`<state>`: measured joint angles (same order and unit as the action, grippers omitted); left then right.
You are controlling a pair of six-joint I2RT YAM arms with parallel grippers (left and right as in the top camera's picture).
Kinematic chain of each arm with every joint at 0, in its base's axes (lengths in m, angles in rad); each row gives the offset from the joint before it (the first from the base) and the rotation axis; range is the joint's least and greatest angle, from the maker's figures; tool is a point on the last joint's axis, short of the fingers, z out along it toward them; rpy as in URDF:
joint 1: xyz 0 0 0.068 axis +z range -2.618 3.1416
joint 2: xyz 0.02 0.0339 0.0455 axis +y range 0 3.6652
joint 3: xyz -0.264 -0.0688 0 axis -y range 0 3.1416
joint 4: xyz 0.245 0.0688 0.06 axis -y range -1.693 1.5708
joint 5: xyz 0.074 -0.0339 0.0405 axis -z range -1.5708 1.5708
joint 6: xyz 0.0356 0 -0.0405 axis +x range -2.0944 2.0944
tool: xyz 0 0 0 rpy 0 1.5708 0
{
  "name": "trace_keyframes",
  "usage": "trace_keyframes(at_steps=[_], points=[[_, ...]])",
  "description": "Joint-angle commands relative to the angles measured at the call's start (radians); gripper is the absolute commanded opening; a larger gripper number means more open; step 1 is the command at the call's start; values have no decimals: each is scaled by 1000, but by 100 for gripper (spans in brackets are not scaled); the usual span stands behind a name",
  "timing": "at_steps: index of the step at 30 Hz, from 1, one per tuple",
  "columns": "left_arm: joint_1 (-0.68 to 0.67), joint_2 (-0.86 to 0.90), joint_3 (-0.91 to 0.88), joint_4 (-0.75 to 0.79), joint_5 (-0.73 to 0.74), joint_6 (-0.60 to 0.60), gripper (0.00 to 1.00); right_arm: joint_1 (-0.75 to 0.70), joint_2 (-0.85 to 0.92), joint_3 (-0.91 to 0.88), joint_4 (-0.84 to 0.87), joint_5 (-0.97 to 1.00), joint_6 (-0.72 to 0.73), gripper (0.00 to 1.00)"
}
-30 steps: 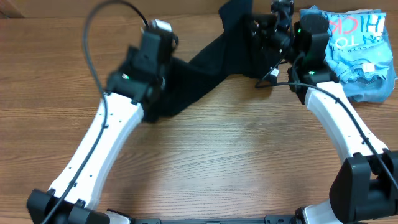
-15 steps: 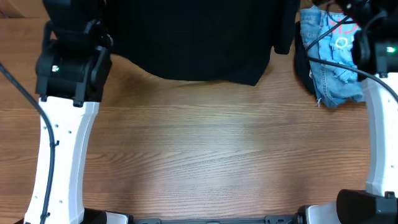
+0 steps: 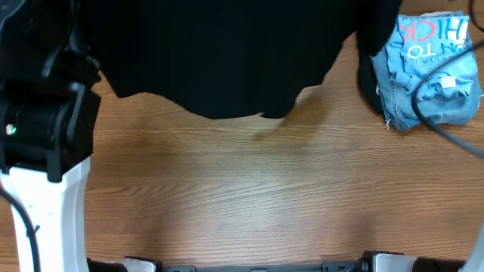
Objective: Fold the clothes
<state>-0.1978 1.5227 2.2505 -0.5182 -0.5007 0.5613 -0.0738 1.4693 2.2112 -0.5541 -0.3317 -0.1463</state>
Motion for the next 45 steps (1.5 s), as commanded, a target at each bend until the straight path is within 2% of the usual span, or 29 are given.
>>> trace_keyframes(at_steps=[1, 7, 13, 15, 17, 19, 20, 24, 27, 33, 37, 41, 45], points=[[-28, -74, 35, -86, -58, 7, 4, -22, -79, 30, -29, 132, -19, 4], [-106, -100, 35, -235, -57, -122, 4, -22, -96, 29, -96, 137, -19, 4], [-87, 45, 35, -206, -48, -135, 4, -22, 47, 29, -82, 114, -19, 4], [-36, 136, 35, -145, -47, -135, 4, -22, 112, 29, -34, 65, -19, 4], [18, 213, 35, -48, -2, -113, 4, -22, 195, 29, 89, 13, -9, 4], [81, 284, 35, 153, 64, -68, 4, -22, 275, 29, 288, -14, 26, 4], [97, 296, 35, 203, 88, -58, 4, -22, 289, 29, 331, -23, 39, 4], [127, 300, 39, 237, 143, 24, 4, -25, 302, 29, 372, -63, 48, 4], [132, 309, 38, 99, 187, 21, 4, -27, 309, 29, 267, -63, 8, 4], [138, 257, 39, 26, 82, 18, 4, -29, 230, 29, 176, -59, 8, 4], [138, 108, 39, -154, 72, -90, 4, -29, 85, 29, -13, 33, 7, 4], [138, -75, 39, -246, 72, -188, 4, -29, -57, 29, -115, 126, 7, 4], [138, -217, 39, -360, 168, -302, 4, -29, -174, 29, -201, 183, 7, 4]])
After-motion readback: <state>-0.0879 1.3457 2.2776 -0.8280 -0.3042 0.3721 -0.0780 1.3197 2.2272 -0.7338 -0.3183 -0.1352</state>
